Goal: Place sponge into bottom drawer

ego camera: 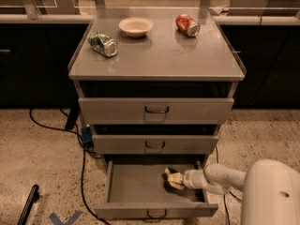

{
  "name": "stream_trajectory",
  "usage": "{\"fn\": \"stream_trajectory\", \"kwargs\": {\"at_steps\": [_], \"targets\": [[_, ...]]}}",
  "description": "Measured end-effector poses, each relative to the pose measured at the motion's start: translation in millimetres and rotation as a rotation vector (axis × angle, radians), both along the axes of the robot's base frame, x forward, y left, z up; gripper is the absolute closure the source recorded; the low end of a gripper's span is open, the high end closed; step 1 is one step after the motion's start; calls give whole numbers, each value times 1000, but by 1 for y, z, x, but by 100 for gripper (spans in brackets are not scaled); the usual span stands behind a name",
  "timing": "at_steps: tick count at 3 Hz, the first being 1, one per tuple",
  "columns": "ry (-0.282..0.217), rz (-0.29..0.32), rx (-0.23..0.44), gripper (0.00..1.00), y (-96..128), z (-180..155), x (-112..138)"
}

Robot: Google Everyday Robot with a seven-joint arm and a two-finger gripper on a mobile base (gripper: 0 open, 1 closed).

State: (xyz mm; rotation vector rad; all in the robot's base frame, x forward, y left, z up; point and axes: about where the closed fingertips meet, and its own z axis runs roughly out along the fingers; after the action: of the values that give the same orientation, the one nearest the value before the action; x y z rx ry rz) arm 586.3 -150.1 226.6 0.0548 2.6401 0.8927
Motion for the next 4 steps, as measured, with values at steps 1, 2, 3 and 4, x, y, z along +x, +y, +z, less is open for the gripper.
{"fn": "stream_trajectory", "kwargs": {"at_steps": [1,2,3,4], "targets": [[82,-11,-8,100,5,-37,15],[152,-46,-29,93,4,-63,25],[155,-49,-34,74,2,-64,26],[155,-49,-34,51,2,-64,26]]}}
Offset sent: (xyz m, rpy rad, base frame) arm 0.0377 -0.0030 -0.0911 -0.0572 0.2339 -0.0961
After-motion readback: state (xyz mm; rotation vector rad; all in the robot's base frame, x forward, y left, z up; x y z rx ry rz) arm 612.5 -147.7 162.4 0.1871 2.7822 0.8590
